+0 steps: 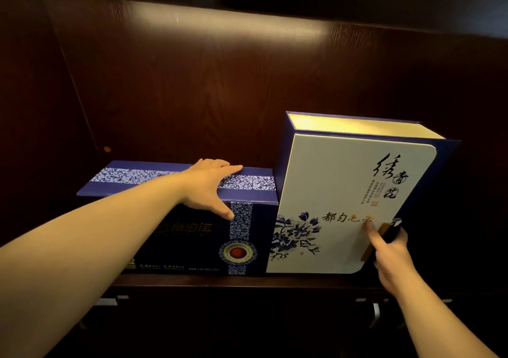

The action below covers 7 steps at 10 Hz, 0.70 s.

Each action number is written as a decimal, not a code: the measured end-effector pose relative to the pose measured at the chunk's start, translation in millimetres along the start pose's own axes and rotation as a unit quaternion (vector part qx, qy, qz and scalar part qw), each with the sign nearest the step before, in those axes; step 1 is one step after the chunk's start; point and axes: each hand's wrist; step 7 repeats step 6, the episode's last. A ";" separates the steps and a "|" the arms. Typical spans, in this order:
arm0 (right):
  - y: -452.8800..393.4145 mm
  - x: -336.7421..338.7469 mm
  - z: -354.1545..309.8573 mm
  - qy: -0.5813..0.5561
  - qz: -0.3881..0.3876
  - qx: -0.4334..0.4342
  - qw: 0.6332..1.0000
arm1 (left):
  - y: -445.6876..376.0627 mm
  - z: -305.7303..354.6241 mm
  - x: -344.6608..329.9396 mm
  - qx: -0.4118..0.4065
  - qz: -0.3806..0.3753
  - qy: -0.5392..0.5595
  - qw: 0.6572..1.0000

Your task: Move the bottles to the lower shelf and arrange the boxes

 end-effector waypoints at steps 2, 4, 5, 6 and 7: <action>23.3 3.7 1.5 0.069 0.036 0.020 0.997 | 39.2 3.6 -25.4 -0.041 0.172 -0.116 0.977; 77.4 6.2 -10.0 0.194 0.048 0.082 0.976 | 95.4 1.6 -38.6 0.003 0.290 -0.085 0.953; 103.2 6.0 -22.9 0.257 -0.018 0.141 0.956 | 128.8 5.0 -37.8 0.038 0.306 -0.068 0.949; 129.9 4.3 -40.2 0.311 -0.060 0.205 0.926 | 162.8 14.6 -38.1 0.074 0.309 -0.072 0.945; 129.9 4.3 -40.2 0.311 -0.060 0.205 0.926 | 162.8 14.6 -38.1 0.074 0.309 -0.072 0.945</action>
Point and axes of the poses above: each hand's wrist, its own y-axis away from the middle knuckle, its own x-axis out of the back of the hand, z = x × y, and after that the axes turned 6 degrees about z, right-handed
